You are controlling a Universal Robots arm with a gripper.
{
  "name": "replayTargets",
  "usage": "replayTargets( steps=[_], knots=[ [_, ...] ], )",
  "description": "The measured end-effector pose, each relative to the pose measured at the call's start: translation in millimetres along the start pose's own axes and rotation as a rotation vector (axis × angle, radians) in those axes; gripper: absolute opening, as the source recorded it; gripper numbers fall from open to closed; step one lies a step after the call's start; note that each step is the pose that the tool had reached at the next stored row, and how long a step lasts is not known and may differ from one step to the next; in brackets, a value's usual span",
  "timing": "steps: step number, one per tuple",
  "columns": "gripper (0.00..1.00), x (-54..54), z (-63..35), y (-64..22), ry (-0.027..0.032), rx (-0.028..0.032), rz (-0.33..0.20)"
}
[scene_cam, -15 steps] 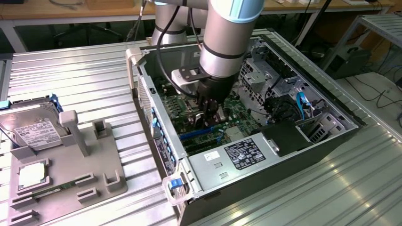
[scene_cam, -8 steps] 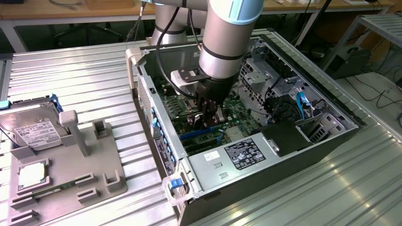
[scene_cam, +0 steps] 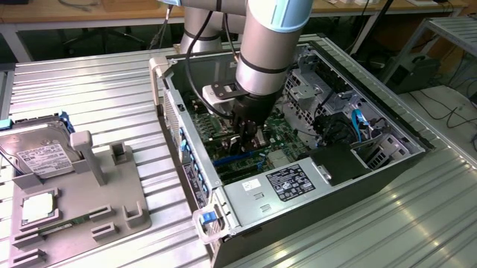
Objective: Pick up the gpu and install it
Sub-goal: 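Insert the gpu into the slot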
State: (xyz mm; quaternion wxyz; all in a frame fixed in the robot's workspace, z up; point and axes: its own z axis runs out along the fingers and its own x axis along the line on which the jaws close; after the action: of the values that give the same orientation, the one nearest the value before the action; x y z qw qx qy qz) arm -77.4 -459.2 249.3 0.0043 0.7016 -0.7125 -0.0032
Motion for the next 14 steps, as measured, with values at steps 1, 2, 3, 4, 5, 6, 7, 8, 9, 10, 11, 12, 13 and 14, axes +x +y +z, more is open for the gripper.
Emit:
replayTargets(
  steps=[1,2,3,4,5,6,7,8,9,10,11,12,13,14],
  knots=[
    [0.29,0.0,0.6,0.0,-0.0003,-0.0007,0.000],
    [0.29,0.0,1.2,0.0,-0.0006,-0.0013,0.000],
    [0.29,0.0,1.7,0.1,-0.0010,-0.0018,0.000],
    [0.29,0.0,2.1,0.1,-0.0012,-0.0022,0.000],
    [0.29,0.0,2.1,0.1,-0.0011,-0.0024,0.000],
    [0.29,0.0,2.1,0.1,-0.0011,-0.0024,0.000],
    [0.29,0.0,2.2,0.1,-0.0012,-0.0024,0.000],
    [0.29,0.0,2.2,0.1,-0.0013,-0.0024,0.000],
    [0.29,0.0,2.2,0.1,-0.0014,-0.0023,0.000],
    [0.29,0.0,2.2,0.1,-0.0013,-0.0023,0.000],
    [0.29,0.0,2.2,0.1,-0.0014,-0.0023,0.000],
    [0.29,-0.1,2.3,0.0,-0.0015,-0.0022,0.000],
    [0.29,-0.3,2.4,0.0,-0.0017,-0.0022,0.000],
    [0.29,-0.6,2.4,0.0,-0.0016,-0.0022,0.000]
  ],
)
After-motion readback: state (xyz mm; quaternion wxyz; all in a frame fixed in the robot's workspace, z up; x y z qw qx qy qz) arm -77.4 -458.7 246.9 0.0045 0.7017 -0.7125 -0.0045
